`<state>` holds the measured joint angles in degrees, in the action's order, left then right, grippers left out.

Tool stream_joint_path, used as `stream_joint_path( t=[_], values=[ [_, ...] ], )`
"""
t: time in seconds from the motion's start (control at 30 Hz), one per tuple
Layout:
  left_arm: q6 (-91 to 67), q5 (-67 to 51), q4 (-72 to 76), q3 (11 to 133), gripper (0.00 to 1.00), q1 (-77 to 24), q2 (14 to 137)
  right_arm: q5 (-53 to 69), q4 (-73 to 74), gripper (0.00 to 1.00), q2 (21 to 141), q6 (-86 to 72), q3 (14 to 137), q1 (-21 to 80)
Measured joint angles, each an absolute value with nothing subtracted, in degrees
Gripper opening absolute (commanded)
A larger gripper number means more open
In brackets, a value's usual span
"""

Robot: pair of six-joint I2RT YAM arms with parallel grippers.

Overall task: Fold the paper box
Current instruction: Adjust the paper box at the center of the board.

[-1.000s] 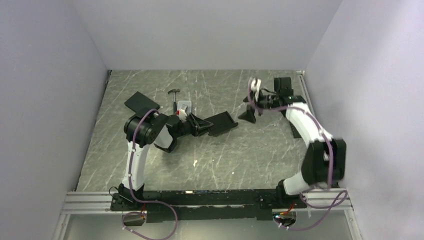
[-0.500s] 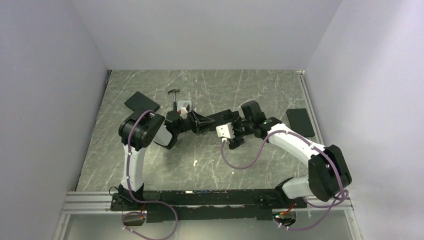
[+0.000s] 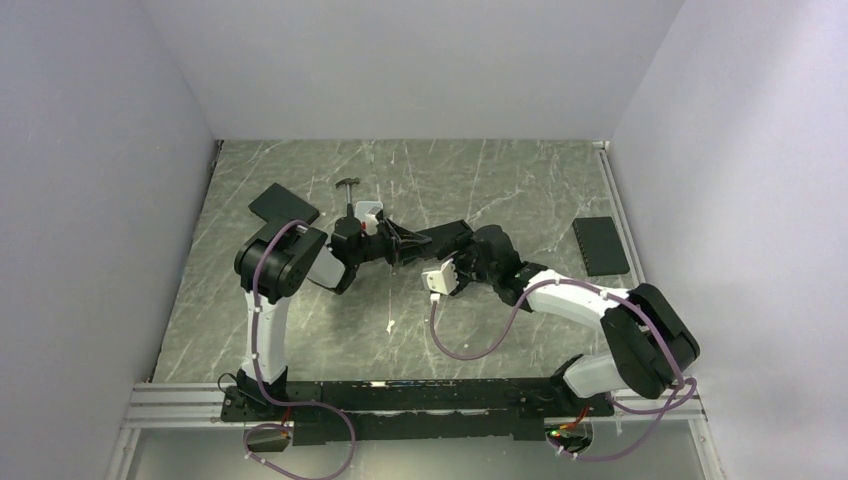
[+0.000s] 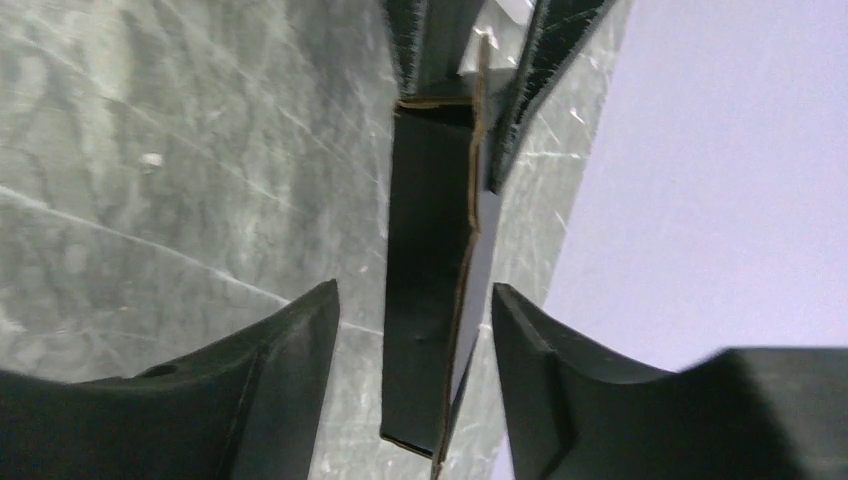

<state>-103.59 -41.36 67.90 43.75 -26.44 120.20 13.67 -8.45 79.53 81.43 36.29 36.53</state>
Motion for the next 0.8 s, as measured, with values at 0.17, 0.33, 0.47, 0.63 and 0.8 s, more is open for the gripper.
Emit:
stream_joint_path(
  t=[0.17,0.33,0.47,0.63,0.8],
  values=[
    [-105.3,-41.2,68.4,43.8,0.23,-26.4,120.2,11.3,-14.8,0.37,79.5,82.3,34.5,37.1],
    [-105.3,-40.9,67.8,43.8,0.5,-26.2,118.9,10.5,-18.4,0.32,79.5,82.2,33.1,37.2],
    [-103.6,-40.7,65.5,43.0,0.66,-25.8,114.4,10.5,-20.0,0.25,79.2,81.3,33.0,37.2],
    [-99.8,-40.5,60.6,41.2,0.73,-24.8,106.6,11.7,-21.1,0.21,77.6,78.5,33.2,37.3],
    [-95.7,-40.5,57.1,38.1,0.78,-23.5,100.4,13.5,-19.2,0.18,77.2,73.3,35.1,37.0]
  ],
)
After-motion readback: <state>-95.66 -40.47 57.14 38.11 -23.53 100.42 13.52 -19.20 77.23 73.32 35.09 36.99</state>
